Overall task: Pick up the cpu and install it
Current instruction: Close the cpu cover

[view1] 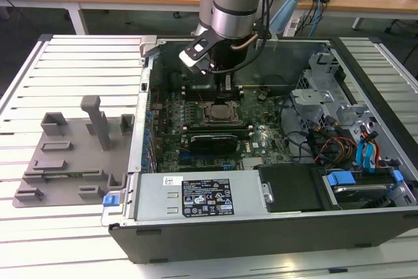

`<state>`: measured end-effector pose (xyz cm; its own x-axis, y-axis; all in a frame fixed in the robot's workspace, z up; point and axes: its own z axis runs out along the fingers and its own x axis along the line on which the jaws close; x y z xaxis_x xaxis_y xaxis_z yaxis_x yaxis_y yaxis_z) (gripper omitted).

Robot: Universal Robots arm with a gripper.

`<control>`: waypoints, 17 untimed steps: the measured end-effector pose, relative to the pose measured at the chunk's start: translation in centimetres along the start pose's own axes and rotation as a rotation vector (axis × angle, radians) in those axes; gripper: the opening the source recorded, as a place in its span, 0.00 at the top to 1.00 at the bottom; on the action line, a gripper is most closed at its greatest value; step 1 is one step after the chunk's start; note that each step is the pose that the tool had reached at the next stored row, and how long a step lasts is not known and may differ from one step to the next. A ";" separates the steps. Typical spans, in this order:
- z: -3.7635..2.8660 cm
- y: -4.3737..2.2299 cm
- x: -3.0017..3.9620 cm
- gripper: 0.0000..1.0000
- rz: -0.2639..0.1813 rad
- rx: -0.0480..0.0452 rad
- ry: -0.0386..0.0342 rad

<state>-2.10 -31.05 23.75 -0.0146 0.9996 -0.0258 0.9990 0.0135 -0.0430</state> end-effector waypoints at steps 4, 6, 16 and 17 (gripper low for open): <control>-0.92 -0.04 -0.03 0.89 0.000 -0.0001 0.0000; -1.41 -0.06 -0.04 0.89 0.000 -0.0001 0.0000; -2.74 -0.12 -0.07 0.89 0.000 -0.0001 0.0000; -2.85 -0.12 -0.07 0.89 0.000 0.0000 0.0000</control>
<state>-2.10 -31.05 26.60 -0.0146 0.9996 -0.0259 0.9990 0.0135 -0.0430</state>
